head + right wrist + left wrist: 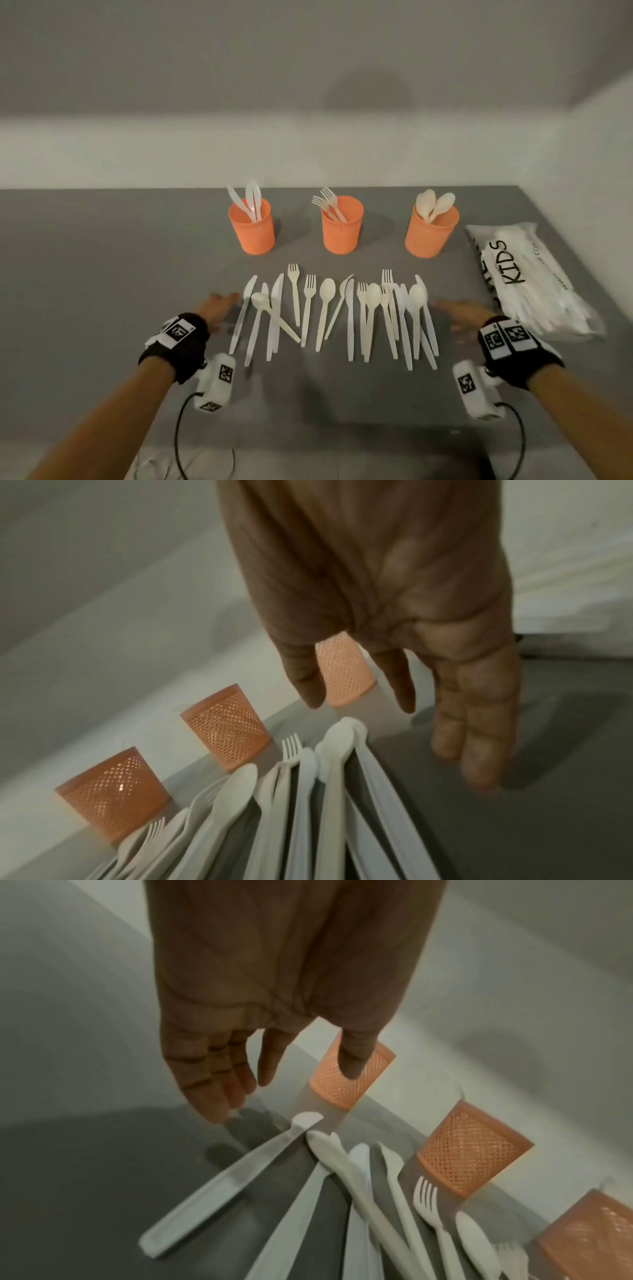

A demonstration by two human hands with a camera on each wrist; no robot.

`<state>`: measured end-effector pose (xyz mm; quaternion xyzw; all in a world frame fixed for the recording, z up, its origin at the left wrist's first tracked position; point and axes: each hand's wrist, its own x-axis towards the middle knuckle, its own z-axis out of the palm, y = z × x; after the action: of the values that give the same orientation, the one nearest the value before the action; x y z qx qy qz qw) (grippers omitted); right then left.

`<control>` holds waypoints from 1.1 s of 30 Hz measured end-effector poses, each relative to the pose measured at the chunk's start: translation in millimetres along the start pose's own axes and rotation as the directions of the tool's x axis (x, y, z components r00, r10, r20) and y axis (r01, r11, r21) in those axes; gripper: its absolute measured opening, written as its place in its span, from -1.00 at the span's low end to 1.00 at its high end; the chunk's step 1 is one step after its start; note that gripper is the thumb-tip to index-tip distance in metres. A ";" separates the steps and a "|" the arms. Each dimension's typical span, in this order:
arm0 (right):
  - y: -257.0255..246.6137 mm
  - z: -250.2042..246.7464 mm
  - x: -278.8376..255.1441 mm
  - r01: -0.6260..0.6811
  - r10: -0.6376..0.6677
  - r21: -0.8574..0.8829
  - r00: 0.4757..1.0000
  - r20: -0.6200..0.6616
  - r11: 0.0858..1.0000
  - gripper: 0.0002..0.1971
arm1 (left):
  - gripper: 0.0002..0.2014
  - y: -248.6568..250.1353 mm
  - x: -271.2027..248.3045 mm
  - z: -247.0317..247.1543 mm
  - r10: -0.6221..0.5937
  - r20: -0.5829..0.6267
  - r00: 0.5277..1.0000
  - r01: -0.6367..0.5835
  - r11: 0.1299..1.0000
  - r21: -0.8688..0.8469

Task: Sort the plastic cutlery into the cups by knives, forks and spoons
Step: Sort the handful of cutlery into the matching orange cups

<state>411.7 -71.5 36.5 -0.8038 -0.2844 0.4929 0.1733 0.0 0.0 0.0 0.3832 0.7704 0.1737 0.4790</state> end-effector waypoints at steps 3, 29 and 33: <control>-7.8 10.1 6.8 0.036 -0.041 -0.141 0.999 -0.031 0.989 -0.42 | -0.28 -5.0 27.8 9.2 -0.048 0.050 0.998 0.046 0.998 0.033; -55.5 114.1 16.7 0.208 -0.307 -0.746 0.952 0.005 0.633 -0.42 | -0.59 72.7 -54.4 159.3 -0.097 0.515 0.852 0.181 0.977 -0.114; -55.5 118.6 17.3 0.204 -0.323 -0.735 0.946 -0.022 0.647 -0.42 | -0.67 69.4 -55.9 161.3 -0.062 0.480 0.875 0.196 0.952 -0.235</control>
<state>296.2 -17.6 1.7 -0.7911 -0.5554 0.2475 -0.0667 183.8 -13.5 0.3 0.2902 0.6244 0.1496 0.7096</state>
